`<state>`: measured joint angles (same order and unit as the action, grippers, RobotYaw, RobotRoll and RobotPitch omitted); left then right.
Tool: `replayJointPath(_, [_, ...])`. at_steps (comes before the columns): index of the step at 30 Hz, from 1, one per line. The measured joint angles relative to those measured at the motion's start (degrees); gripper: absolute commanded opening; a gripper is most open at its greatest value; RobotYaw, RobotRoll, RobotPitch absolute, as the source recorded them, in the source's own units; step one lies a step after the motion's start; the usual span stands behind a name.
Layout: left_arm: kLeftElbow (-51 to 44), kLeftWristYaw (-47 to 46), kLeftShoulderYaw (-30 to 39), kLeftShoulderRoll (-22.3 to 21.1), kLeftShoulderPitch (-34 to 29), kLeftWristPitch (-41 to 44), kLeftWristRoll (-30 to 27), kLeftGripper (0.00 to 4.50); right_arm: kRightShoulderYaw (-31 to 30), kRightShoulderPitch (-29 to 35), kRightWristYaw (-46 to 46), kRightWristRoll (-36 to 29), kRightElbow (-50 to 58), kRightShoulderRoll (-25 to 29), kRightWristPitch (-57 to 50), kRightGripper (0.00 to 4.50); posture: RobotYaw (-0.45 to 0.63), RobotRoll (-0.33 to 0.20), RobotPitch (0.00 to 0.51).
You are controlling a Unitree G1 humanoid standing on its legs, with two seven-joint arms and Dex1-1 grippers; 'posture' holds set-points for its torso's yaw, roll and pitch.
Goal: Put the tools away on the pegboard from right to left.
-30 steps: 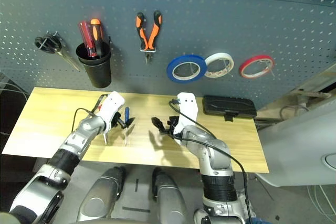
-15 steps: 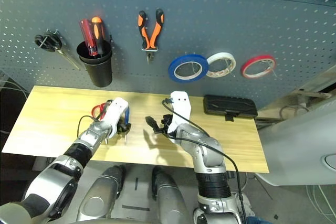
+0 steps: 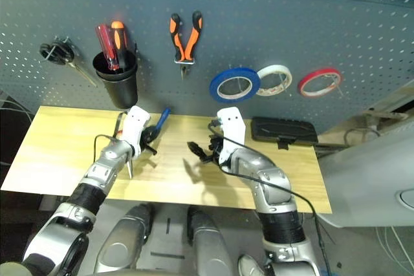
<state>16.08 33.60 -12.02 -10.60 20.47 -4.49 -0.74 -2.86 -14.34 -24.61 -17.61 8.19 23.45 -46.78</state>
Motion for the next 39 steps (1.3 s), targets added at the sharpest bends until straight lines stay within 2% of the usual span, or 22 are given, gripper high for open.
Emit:
replayJointPath(7, [-14.5,7.9,0.0,-5.8,-3.3,3.0,-6.2,0.49,-4.1,-1.0,-5.0,3.4,-1.8,2.7,6.4,4.50,0.14,0.000,0.236])
replayJointPath(11, [-20.7,8.3,1.0,-5.8,-2.6,7.3,-10.2,0.49,-6.2,-2.9,-8.1,5.0,-1.7,2.6,13.1,4.50,0.14,0.000,0.235])
replayJointPath(19, [-30.0,-0.2,10.3,-1.2,11.7,15.3,-20.1,0.49,-7.1,-7.3,-12.7,4.6,1.0,-0.3,22.3,4.50,0.15,0.000,0.236])
replayJointPath(27, [-29.4,-6.9,18.4,-1.0,19.9,15.7,-23.4,0.49,-7.1,-10.8,-13.2,4.4,1.2,-3.8,24.2,4.50,0.15,0.000,0.234])
replayJointPath(35, [-23.1,-9.1,20.7,-3.1,19.2,9.4,-19.9,0.49,-7.0,-13.6,-13.4,4.4,1.1,-6.5,26.6,4.50,0.15,0.000,0.233])
replayJointPath(39, [-21.3,-9.2,20.1,-2.8,17.0,7.9,-19.3,0.49,-6.9,-15.0,-13.1,4.4,0.4,-7.7,27.7,4.50,0.15,0.000,0.234])
